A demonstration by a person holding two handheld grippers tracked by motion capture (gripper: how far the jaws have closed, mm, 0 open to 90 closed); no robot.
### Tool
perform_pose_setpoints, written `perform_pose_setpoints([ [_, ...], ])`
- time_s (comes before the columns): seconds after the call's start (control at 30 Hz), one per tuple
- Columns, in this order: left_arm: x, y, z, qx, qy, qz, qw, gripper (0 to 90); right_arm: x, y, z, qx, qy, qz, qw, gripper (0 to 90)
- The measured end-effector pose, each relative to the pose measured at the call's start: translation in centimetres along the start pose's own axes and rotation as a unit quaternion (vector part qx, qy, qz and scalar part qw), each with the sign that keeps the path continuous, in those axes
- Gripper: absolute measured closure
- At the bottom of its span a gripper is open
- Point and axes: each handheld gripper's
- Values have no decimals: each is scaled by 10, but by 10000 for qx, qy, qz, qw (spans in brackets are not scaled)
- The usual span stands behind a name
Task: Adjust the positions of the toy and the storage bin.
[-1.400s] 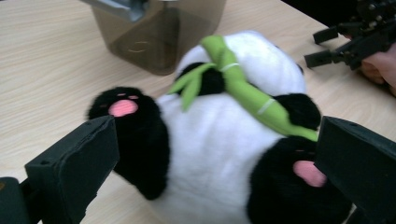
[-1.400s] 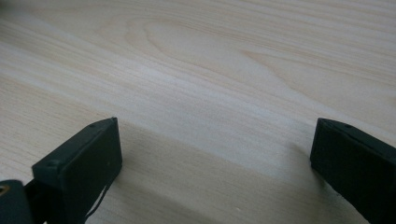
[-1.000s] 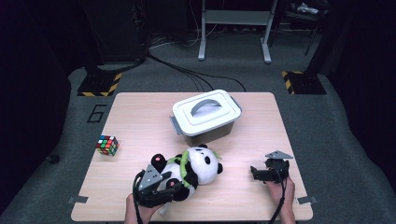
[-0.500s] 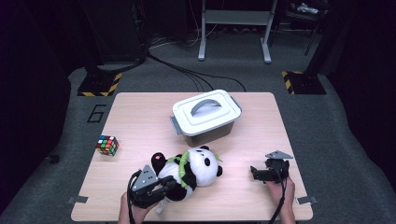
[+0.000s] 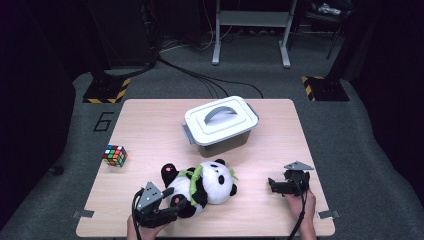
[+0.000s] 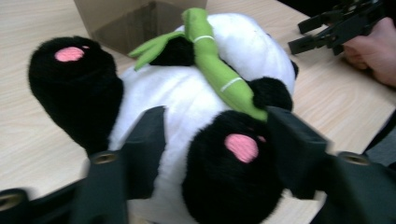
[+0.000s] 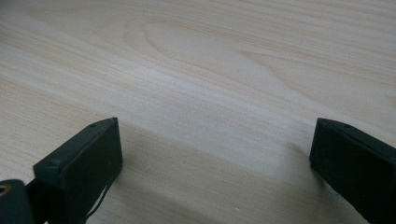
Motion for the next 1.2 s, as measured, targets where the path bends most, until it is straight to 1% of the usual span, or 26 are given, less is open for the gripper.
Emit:
perform_pose_setpoints([
  [0.1,0,-2,0,-57,-82,4,9999,651,0,0,0,-2,-1,0,10000,18],
  [0.17,0,-1,-3,-134,-201,-23,9997,705,0,0,0,-3,-4,0,10000,18],
  [0.23,1,1,-5,-119,-260,-20,9996,733,0,0,0,-4,-4,1,10000,18],
  [0.27,2,3,-7,-112,-333,-39,9994,733,0,0,0,-5,-4,1,10000,18],
  [0.3,3,7,-13,-108,-477,-27,9988,742,0,0,0,-5,-5,2,10000,18],
  [0.33,3,7,-13,-108,-477,-27,9988,742,0,0,0,-5,-5,2,10000,18],
  [0.37,4,10,-19,-166,-642,-29,9978,742,0,0,0,-5,-4,0,10000,19],
  [0.43,6,14,-28,-164,-693,-106,9974,741,0,0,0,-6,-3,2,10000,18],
  [0.47,7,16,-34,-187,-782,-113,9967,740,0,0,0,-7,-5,1,10000,18],
  [0.5,10,21,-45,-218,-882,-220,9956,736,0,0,0,-17,2,0,10000,18],
  [0.53,10,21,-45,-218,-882,-220,9956,733,0,0,0,-17,2,0,10000,18],
  [0.57,11,23,-50,-274,-946,-255,9948,733,0,0,0,-18,2,0,10000,18],
  [0.6,12,24,-55,-274,-889,-252,9953,730,0,0,0,-19,1,0,10000,18],
  [0.67,12,27,-62,-313,-895,-296,9951,718,0,0,0,-23,-3,0,10000,18],
  [0.73,10,28,-65,-345,-734,-262,9964,666,0,0,0,-24,-14,2,10000,18],
  [0.77,10,28,-65,-345,-734,-262,9964,625,0,0,0,-24,-14,2,10000,18],
  [0.8,10,27,-60,-250,-605,-199,9977,585,0,0,0,-25,-13,3,10000,19],
  [0.83,11,28,-58,-183,-532,-203,9982,549,0,0,0,-24,-15,2,10000,18],
  [0.87,11,28,-58,-183,-532,-203,9982,490,0,0,0,-24,-15,2,10000,18],
  [0.9,12,29,-55,-32,-455,-169,9988,490,0,0,0,-25,-14,3,10000,19],
  [0.93,14,30,-53,18,-330,-85,9994,411,0,0,0,-25,-15,2,10000,19],
  [0.97,17,30,-50,40,-228,-37,9997,361,0,0,0,-25,-15,4,10000,19],
  [1.0,24,28,-45,63,-133,-29,9999,250,0,0,0,-23,-16,1,10000,19],
  [1.07,28,25,-42,86,-101,-37,9999,173,0,0,0,-22,-16,2,10000,19],
  [1.17,39,11,-31,214,-134,-198,9995,148,0,0,0,-22,-13,2,10000,19],
  [1.2,42,6,-29,210,-138,-254,9994,137,0,0,0,-23,-14,4,10000,19],
])
Point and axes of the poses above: each handheld gripper's, and its own axes: y roughly backward along the jaws, x roughly out of its top, z roughly to its right, and after that the axes turned 1 degree about z, right-handed
